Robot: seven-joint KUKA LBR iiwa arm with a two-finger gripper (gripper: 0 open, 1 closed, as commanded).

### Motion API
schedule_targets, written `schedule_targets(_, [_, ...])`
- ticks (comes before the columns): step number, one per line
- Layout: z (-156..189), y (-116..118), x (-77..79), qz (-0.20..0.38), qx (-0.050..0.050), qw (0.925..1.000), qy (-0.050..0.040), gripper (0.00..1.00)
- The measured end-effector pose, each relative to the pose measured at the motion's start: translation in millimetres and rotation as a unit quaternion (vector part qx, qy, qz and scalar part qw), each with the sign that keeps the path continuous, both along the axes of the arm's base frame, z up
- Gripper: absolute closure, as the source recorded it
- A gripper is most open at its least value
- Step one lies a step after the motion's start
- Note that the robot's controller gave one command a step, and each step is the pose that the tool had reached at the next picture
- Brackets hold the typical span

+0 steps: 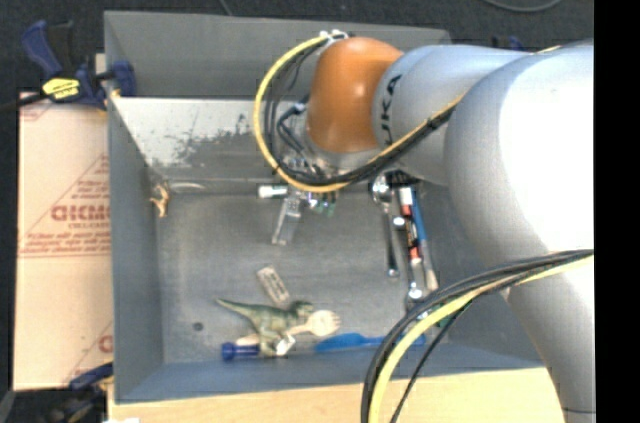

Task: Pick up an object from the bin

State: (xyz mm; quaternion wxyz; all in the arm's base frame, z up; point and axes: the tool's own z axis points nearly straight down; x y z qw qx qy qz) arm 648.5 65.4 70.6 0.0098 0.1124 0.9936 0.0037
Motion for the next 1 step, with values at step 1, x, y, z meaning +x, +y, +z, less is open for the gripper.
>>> schedule_targets(1, [0.9, -7.0, 7.3, 0.1, -0.003, 0.995, 0.0013, 1.0])
